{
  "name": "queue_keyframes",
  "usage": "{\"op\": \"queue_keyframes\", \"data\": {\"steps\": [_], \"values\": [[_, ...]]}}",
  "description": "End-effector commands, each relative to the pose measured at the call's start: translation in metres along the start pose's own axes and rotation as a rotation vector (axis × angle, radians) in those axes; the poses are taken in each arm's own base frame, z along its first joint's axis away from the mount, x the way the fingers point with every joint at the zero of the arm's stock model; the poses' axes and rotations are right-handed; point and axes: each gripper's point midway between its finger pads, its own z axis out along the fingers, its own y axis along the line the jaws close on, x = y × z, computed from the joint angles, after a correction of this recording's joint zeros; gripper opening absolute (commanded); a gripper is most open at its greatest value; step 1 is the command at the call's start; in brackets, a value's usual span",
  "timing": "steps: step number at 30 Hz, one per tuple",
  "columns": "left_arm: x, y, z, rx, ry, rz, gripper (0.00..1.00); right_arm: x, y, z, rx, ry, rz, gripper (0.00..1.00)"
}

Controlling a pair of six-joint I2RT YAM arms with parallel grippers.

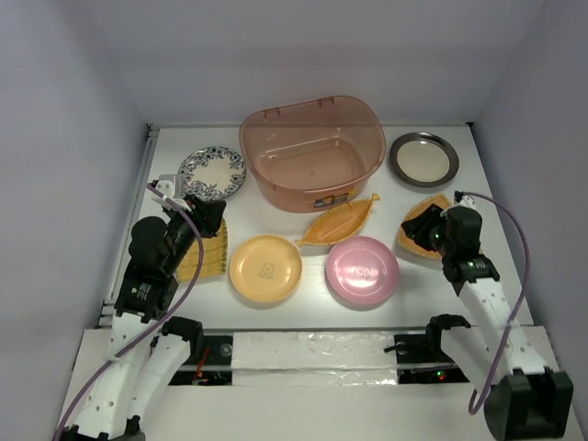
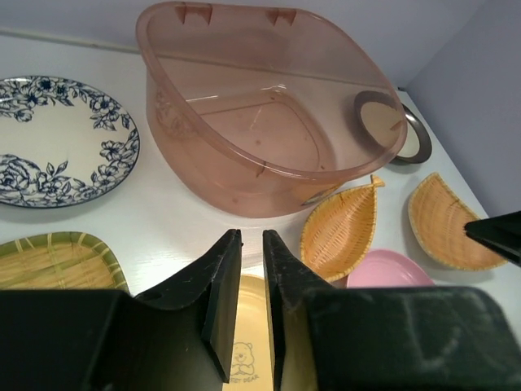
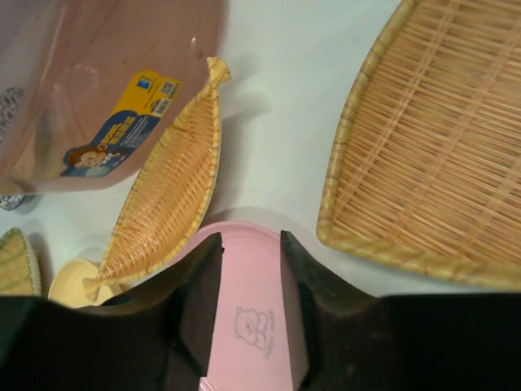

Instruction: Place the plates into the plastic bin on the countertop

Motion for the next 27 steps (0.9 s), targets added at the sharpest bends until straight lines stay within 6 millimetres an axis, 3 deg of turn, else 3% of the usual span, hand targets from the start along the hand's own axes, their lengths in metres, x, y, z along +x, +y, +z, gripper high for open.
{"op": "queue_keyframes", "data": {"steps": [1,2,3,7,9,13,19,21,27], "values": [[-0.003,0.001,0.002,-0.010,-0.014,-0.006,0.15,-0.022,0.035,0.020,-0.135,-0.067,-0.004,0.43],[-0.003,0.004,0.003,-0.026,-0.014,-0.005,0.16,-0.013,0.029,0.033,-0.104,-0.028,-0.001,0.45],[-0.005,0.004,0.003,-0.029,-0.017,-0.004,0.18,-0.019,0.038,0.039,-0.129,-0.047,-0.005,0.46],[-0.005,0.002,0.004,-0.022,-0.014,0.002,0.31,-0.002,0.050,0.072,-0.132,0.021,-0.007,0.49],[-0.003,0.003,0.004,-0.026,-0.011,0.003,0.34,0.013,0.052,0.091,-0.121,0.065,-0.008,0.49],[-0.004,0.001,0.002,-0.021,-0.013,0.006,0.36,0.020,0.052,0.118,-0.106,0.086,0.016,0.49],[-0.004,0.003,0.002,-0.031,-0.016,0.004,0.36,0.029,0.056,0.144,-0.120,0.108,0.053,0.48],[-0.004,0.002,0.003,-0.028,-0.014,0.005,0.37,0.035,0.049,0.154,-0.097,0.119,0.064,0.43],[-0.005,0.002,0.002,-0.028,-0.019,0.006,0.37,0.042,0.050,0.164,-0.122,0.128,0.099,0.38]]}}
